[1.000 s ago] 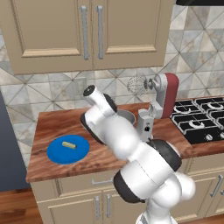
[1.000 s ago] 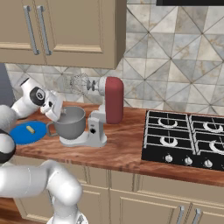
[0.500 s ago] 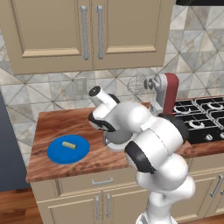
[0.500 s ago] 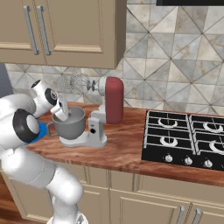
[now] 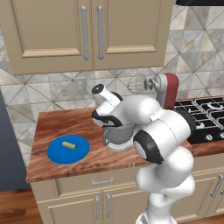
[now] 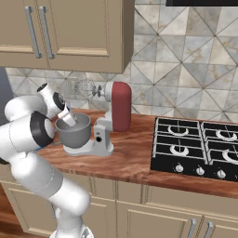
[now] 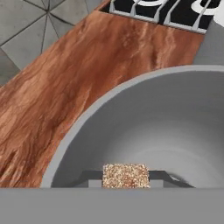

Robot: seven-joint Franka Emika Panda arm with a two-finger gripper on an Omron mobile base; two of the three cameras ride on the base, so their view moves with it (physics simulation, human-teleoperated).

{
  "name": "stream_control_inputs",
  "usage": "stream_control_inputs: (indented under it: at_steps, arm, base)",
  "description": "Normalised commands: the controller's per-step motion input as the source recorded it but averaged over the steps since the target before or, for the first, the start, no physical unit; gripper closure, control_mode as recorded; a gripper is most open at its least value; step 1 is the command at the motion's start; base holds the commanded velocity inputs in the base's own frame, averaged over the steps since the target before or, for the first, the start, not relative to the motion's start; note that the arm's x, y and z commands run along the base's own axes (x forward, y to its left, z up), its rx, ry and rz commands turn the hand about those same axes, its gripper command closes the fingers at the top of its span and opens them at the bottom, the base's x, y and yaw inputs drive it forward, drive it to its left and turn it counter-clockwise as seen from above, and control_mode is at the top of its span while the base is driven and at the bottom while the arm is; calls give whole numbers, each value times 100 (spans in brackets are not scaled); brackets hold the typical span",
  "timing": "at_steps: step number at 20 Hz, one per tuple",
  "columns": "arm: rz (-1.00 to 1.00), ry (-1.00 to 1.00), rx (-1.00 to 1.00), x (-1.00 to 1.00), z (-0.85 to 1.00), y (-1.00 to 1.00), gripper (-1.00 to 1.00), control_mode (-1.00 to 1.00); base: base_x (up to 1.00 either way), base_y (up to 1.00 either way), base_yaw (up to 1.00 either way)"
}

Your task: Add butter and sugar cubes to the stand mixer bowl and then turn on the stand mixer to begin making frosting.

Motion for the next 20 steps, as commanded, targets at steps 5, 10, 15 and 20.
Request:
stream_control_inputs:
  at_steps: [5,10,15,20]
  arm:
    - [10,0,2,-9,-3,0,-100,-100]
    - [5,0,2,-13,7,1,-100,-100]
    - [11,-12,8,-36,75,13,-100,-100]
    - [18,-6,8,-43,74,27,-100,-100]
  base:
    - [0,0,0]
    - [0,0,0]
    - [0,0,0]
    - [0,0,0]
